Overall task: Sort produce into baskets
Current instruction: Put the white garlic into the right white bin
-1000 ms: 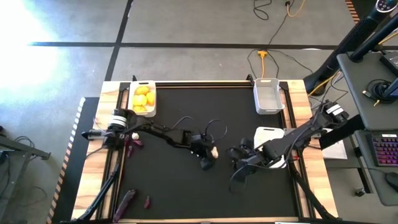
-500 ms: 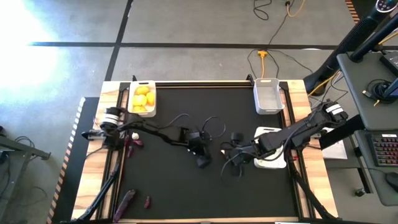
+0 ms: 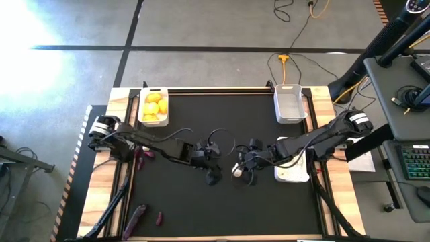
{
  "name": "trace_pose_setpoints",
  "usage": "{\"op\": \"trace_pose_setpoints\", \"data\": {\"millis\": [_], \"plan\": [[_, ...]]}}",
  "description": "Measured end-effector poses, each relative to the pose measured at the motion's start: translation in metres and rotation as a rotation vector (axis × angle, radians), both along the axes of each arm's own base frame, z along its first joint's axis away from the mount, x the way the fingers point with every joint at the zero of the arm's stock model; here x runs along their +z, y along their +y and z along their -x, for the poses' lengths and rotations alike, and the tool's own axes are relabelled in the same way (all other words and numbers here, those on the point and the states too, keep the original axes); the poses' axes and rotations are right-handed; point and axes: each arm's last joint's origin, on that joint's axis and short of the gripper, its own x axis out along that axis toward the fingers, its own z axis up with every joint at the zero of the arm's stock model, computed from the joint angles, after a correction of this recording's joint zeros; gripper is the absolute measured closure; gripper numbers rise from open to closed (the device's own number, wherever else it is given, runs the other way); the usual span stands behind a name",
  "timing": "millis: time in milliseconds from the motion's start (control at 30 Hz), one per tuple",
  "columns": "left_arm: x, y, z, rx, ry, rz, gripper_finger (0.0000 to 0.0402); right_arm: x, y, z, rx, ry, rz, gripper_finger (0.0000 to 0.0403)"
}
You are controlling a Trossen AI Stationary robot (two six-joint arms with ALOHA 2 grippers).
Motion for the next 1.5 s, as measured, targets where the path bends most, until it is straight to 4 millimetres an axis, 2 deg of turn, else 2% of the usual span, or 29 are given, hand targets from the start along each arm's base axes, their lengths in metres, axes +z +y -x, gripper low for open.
{"op": "trace_pose_setpoints", "data": {"millis": [167, 300, 400, 467, 567, 633, 767, 867, 1000, 1167, 1300, 1500], "plan": [[-0.009, -0.005, -0.005, -0.013, -0.002, -0.002, 0.0170, -0.023, 0.004, -0.008, -0.186, 0.037, -0.086, 0.0092], [-0.013, -0.009, -0.003, -0.038, 0.030, -0.024, 0.0171, -0.036, 0.005, -0.011, -0.381, 0.062, -0.234, 0.0074], [-0.017, -0.012, 0.000, -0.082, 0.054, -0.057, 0.0171, -0.031, 0.012, -0.015, -0.337, 0.030, -0.309, 0.0073], [-0.019, -0.012, 0.001, -0.103, 0.062, -0.073, 0.0171, -0.031, 0.013, -0.011, -0.397, 0.063, -0.360, 0.0077], [-0.026, -0.010, 0.004, -0.114, 0.078, -0.089, 0.0171, -0.034, 0.010, -0.006, -0.658, 0.119, -0.505, 0.0085], [-0.032, -0.009, 0.007, -0.112, 0.084, -0.096, 0.0171, -0.032, 0.011, -0.009, -0.805, 0.086, -0.624, 0.0091], [-0.042, -0.009, 0.011, -0.105, 0.081, -0.088, 0.0171, -0.028, 0.013, -0.016, -0.984, 0.008, -0.806, 0.0100], [-0.049, -0.010, 0.014, -0.092, 0.076, -0.073, 0.0171, -0.027, 0.008, -0.018, -1.111, -0.050, -0.845, 0.0106], [-0.051, -0.017, 0.016, -0.082, 0.049, -0.053, 0.0171, -0.039, 0.002, -0.023, -1.206, -0.031, -0.871, 0.0115], [-0.051, -0.029, 0.020, -0.067, 0.036, -0.063, 0.0171, -0.055, -0.003, -0.036, -1.249, 0.007, -0.990, 0.0134], [-0.056, -0.035, 0.025, -0.049, 0.044, -0.069, 0.0171, -0.062, -0.008, -0.045, -1.288, -0.033, -1.057, 0.0155], [-0.058, -0.036, 0.030, -0.033, 0.032, -0.051, 0.0171, -0.069, -0.014, -0.049, -1.296, 0.007, -1.082, 0.0198]]}}
